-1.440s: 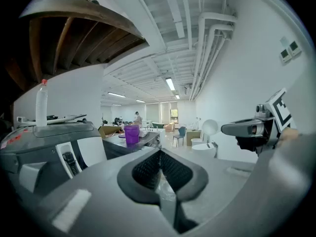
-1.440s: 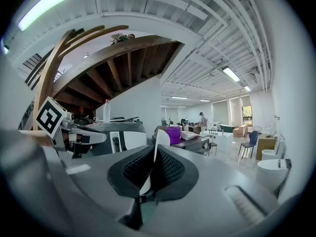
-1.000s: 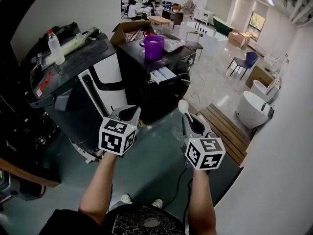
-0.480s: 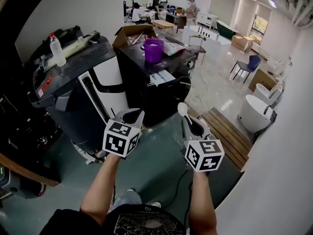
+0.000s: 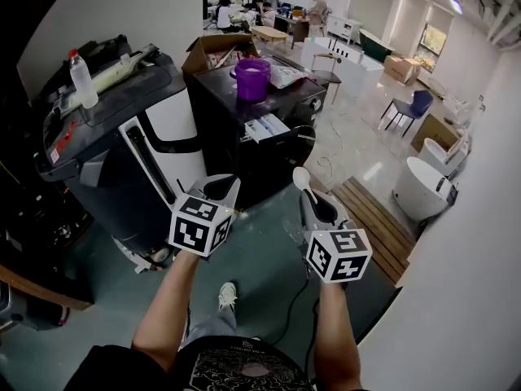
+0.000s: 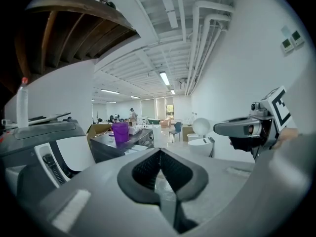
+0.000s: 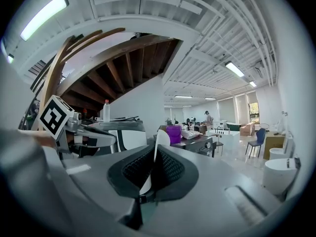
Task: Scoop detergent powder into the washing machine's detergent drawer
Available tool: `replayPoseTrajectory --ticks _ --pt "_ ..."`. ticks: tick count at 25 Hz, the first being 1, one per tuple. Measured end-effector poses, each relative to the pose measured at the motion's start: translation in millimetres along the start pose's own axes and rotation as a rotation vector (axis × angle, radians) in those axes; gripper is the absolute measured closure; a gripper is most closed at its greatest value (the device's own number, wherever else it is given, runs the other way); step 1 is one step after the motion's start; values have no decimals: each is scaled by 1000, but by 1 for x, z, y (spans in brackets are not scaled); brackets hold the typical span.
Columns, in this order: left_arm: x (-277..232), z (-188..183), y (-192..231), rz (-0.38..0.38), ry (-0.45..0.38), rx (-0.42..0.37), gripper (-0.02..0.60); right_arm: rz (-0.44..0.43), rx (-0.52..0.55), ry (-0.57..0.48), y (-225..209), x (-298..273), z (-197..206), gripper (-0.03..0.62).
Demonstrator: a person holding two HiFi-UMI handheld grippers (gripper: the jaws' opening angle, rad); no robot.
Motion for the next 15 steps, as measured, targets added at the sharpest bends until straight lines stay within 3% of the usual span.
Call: replayPoseTrajectory --ticks 15 --pt "-105 -26 88 31 3 11 581 19 -33 22 -47 -121 -20 560"
Point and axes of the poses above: the fingertips, and each gripper's own axes: x backward along the fingers, y to its left, z out of its underside, the point moved 3 cm from there along x, backward along the fingers, and after that the axes turned 2 degrees about -y, right-handed, at the moved point
